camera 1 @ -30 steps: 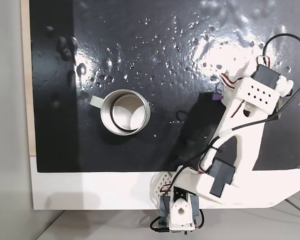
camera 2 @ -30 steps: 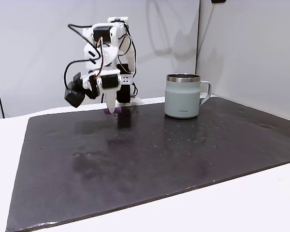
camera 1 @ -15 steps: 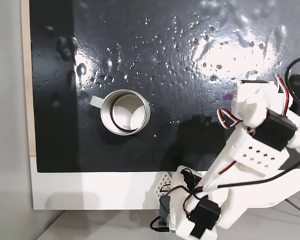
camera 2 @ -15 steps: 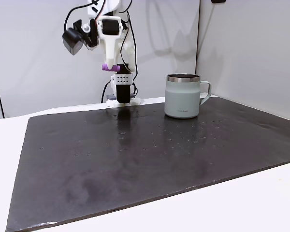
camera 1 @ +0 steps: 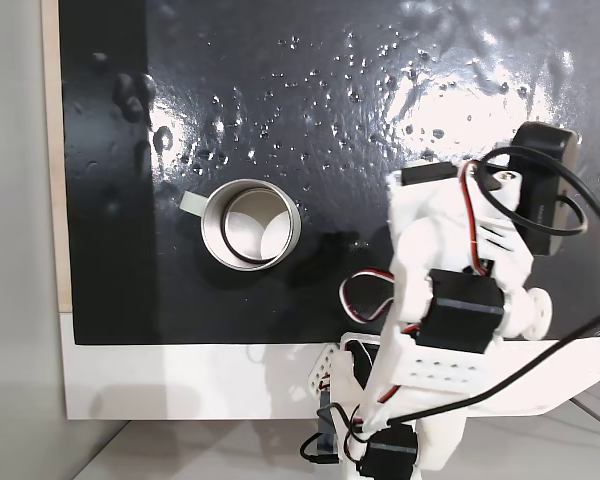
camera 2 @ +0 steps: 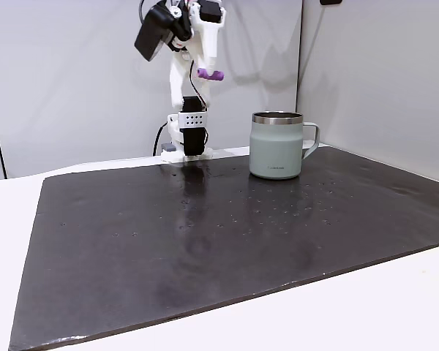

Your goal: Grasp a pengrip and put it in the cup.

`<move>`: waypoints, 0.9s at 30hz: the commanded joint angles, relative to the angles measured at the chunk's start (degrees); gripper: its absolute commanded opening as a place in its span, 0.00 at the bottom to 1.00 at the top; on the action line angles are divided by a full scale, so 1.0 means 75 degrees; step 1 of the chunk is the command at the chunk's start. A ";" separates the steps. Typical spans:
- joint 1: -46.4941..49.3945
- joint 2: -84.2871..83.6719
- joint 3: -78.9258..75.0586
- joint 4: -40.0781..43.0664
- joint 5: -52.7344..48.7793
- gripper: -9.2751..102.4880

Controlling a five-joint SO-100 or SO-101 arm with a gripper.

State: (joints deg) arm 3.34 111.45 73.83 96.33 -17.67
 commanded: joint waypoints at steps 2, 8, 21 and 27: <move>-0.1066 0.0305 -0.0340 0.0105 0.0539 0.08; -0.2824 0.0434 -0.0188 0.0105 0.1195 0.08; -0.5367 0.0105 0.0340 0.0129 0.1477 0.08; -0.5461 0.0070 0.0410 0.0141 0.1383 0.08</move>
State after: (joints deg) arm -36.83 111.62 77.26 96.33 -6.42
